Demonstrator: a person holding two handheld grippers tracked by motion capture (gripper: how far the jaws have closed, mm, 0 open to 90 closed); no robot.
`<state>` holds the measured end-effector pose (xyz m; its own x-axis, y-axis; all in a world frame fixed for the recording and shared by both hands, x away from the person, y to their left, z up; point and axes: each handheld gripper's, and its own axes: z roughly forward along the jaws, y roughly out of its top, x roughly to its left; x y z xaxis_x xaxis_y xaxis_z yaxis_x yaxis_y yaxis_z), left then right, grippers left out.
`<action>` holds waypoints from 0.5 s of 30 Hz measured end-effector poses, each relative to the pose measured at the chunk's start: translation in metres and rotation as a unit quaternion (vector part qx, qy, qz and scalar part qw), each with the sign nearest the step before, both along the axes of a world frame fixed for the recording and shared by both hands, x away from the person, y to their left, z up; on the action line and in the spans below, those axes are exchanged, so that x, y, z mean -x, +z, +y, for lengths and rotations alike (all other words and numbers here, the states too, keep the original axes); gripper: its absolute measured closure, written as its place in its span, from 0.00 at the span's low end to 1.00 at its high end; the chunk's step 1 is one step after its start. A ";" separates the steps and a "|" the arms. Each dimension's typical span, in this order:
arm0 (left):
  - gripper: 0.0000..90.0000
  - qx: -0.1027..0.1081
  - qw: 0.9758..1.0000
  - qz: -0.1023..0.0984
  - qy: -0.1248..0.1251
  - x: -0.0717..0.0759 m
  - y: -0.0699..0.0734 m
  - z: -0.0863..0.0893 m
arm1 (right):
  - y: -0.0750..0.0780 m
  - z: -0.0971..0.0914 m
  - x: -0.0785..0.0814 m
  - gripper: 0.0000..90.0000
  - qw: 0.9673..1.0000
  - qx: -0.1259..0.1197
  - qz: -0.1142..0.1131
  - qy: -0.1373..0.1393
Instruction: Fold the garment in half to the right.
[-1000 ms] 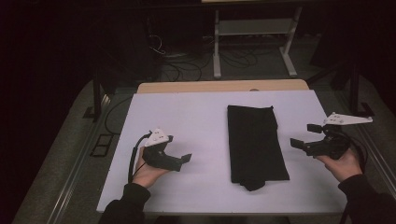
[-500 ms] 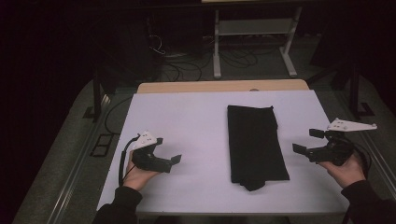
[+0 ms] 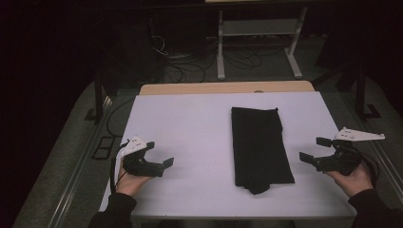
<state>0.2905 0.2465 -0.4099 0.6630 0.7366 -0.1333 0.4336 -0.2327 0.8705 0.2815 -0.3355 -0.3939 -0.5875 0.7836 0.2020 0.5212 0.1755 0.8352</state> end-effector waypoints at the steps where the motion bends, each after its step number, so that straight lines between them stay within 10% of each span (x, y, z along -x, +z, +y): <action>1: 0.00 -0.001 1.000 -0.001 0.001 0.000 -0.001 0.001 | -0.001 -0.001 0.001 0.00 1.000 -0.001 -0.001 -0.001; 15: 0.00 0.005 0.999 -0.005 0.034 0.007 -0.005 0.028 | -0.014 -0.005 0.012 0.00 1.000 0.000 0.004 -0.005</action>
